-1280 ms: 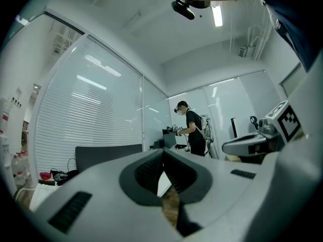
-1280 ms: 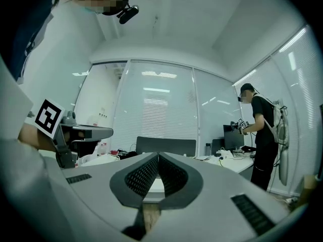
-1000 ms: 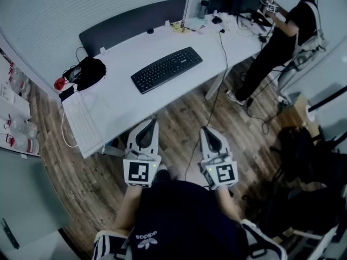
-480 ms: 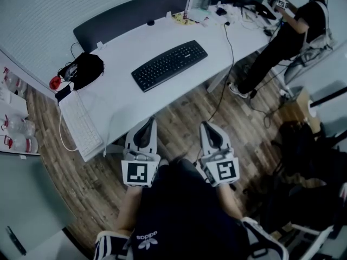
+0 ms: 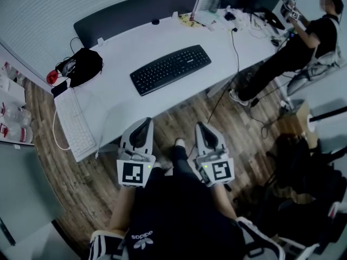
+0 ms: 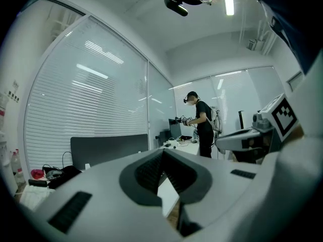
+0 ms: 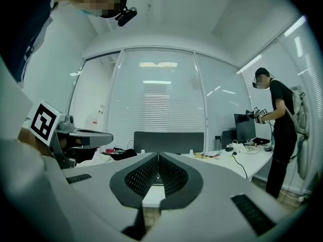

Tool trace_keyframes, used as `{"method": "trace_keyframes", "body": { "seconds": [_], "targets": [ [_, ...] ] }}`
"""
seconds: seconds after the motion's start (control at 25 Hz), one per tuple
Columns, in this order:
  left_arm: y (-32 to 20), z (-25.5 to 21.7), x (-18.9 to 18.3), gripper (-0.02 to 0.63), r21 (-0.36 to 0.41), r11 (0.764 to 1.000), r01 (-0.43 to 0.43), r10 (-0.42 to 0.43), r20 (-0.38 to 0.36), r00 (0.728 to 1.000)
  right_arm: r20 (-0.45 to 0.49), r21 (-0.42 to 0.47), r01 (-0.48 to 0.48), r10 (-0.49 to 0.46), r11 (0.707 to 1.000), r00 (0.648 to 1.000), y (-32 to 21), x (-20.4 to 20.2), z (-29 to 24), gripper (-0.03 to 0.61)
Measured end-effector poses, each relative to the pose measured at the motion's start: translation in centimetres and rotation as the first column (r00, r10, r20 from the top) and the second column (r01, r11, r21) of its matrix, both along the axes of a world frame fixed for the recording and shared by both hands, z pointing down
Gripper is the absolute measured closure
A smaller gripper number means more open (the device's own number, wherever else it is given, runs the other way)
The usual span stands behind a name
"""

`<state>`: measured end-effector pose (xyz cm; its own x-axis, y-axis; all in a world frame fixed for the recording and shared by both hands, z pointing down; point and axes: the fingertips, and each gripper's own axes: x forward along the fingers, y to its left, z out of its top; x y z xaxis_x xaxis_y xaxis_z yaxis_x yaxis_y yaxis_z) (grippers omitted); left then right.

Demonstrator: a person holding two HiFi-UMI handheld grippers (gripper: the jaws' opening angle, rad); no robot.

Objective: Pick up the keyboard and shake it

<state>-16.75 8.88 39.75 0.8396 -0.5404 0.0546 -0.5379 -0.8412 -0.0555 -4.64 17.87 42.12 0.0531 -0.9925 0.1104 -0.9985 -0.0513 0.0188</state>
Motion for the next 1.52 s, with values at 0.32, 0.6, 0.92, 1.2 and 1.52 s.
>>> {"method": "trace_keyframes", "body": {
  "seconds": [0.32, 0.6, 0.92, 1.2, 1.52],
  "targets": [
    [-4.7, -1.0, 5.6, 0.609, 0.022, 0.998, 0.065, -0.065, 0.010, 0.998, -0.022, 0.008, 0.074, -0.074, 0.997, 0.997, -5.0, 7.6, -0.7, 0.574],
    [-7.7, -1.7, 10.5, 0.609, 0.087, 0.990, 0.110, -0.115, 0.048, 0.992, -0.023, 0.049, 0.152, -0.151, 0.987, 0.988, -8.5, 13.7, -1.8, 0.574],
    [-8.7, -0.2, 12.2, 0.609, 0.046, 0.975, 0.215, -0.218, 0.071, 0.973, -0.006, 0.010, 0.185, -0.185, 0.983, 0.983, -9.9, 18.3, -0.2, 0.574],
    [-9.7, 0.9, 12.9, 0.609, -0.005, 0.967, 0.253, -0.252, 0.083, 0.964, 0.022, -0.032, 0.203, -0.202, 0.979, 0.979, -11.2, 19.4, 1.3, 0.574],
    [-13.9, 2.2, 12.9, 0.609, -0.029, 0.955, 0.296, -0.292, 0.093, 0.952, 0.014, -0.065, 0.218, -0.218, 0.974, 0.976, -15.6, 20.7, 2.4, 0.574]
  ]
}}
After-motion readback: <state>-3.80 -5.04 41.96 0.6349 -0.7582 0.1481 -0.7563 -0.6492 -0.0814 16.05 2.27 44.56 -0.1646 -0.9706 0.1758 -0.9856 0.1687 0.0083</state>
